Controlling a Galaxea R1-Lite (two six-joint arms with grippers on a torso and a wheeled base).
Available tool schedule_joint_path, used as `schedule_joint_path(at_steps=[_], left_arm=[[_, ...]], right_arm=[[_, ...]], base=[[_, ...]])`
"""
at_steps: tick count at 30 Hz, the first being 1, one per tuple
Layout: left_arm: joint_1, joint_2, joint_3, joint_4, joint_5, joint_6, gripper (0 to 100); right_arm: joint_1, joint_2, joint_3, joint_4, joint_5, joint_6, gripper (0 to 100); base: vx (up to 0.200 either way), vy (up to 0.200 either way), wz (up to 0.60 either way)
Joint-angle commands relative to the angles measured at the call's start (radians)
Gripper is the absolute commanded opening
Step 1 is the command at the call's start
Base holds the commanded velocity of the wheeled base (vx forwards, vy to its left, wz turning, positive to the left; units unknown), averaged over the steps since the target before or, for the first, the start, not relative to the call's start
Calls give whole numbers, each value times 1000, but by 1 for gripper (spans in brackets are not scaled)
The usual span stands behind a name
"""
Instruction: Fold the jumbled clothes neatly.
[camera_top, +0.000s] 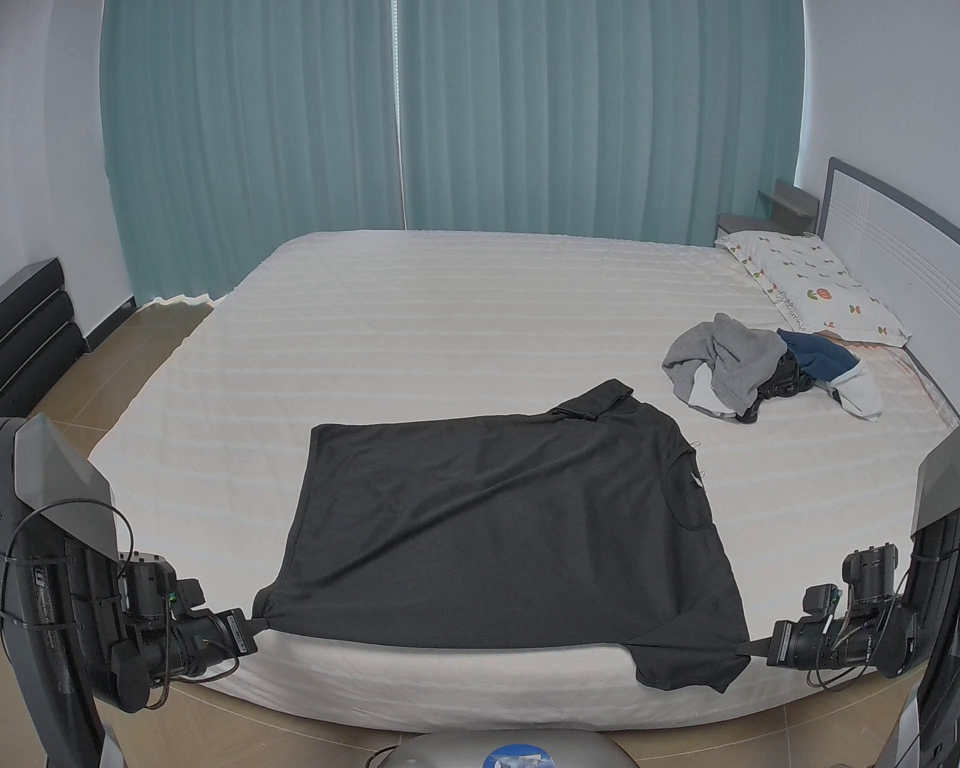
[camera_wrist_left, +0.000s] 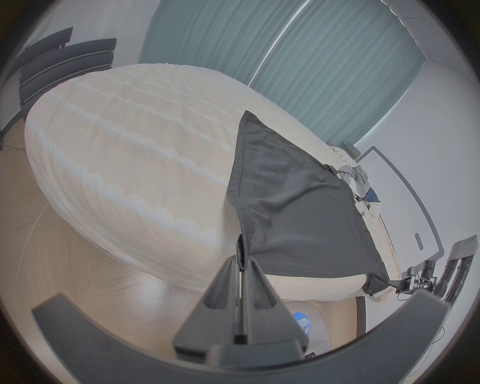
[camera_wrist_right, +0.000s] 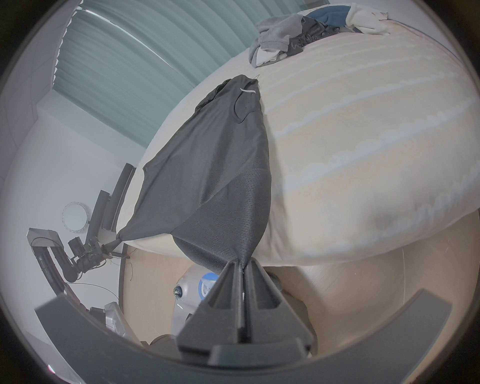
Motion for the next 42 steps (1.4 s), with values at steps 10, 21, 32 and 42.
schedule_joint_path(at_steps=[10,21,32,42], left_arm=[[5,-35,27,19,29,70,0],[11,-112,27,158,31,149,0],[13,-204,27,356,39,250,0],[8,-275,27,511,55,310,0]], right_arm=[[28,-121,18,159,-16,-67,0],[42,-190,18,279,-81,-114,0],[102,-243,18,371,-164,-121,0],[104,-334,18,503,-210,-165,0]], base=[[0,0,0],[0,0,0],[0,0,0],[0,0,0]])
